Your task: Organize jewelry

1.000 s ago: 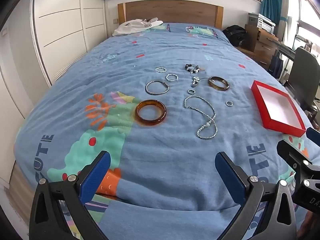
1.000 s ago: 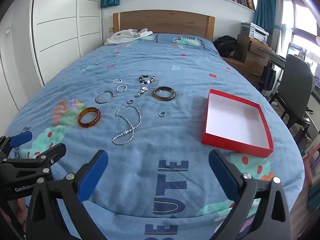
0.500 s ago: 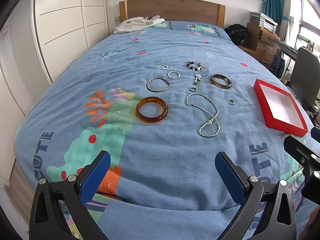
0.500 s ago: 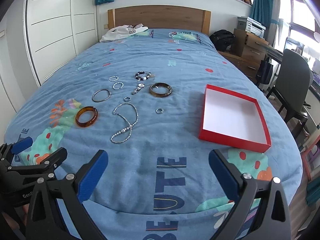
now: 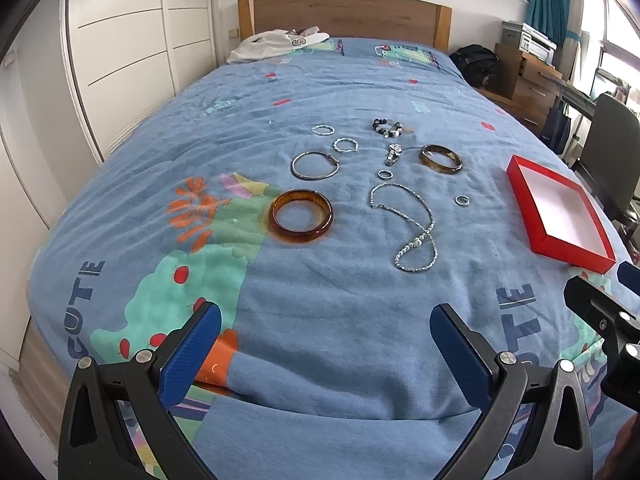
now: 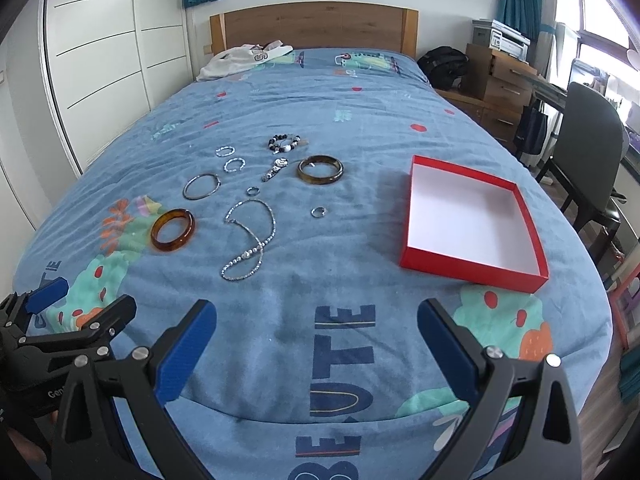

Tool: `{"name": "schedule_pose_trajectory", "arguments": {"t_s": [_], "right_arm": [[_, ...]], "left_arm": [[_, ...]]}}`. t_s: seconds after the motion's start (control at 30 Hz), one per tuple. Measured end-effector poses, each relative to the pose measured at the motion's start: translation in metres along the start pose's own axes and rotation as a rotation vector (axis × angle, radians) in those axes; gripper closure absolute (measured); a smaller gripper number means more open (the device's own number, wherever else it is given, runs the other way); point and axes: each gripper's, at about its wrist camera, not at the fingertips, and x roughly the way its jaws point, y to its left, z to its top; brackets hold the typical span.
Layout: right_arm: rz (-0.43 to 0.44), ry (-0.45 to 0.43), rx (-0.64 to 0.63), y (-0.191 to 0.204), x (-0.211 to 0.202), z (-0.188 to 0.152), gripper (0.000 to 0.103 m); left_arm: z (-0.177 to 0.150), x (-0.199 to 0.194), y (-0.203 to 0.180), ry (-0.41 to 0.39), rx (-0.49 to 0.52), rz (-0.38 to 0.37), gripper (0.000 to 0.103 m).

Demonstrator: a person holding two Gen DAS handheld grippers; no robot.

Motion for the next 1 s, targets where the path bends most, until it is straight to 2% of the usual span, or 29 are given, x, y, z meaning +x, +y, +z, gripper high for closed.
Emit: {"name": "schedule_pose_trajectory", "arguments": {"t_s": [0.3, 1.0], "right_arm": [[-0.015, 0.003, -0.001, -0.001, 0.001, 0.002, 0.001], [-0.024, 0.045, -0.018, -0.002, 0.020, 0.001, 0.001]], "left_arm": [[0.000, 0.002, -0.002, 0.002, 0.003, 0.002, 0.001], [0.000, 0.024, 0.005, 0.076, -0.016, -0.032, 0.001]]}}
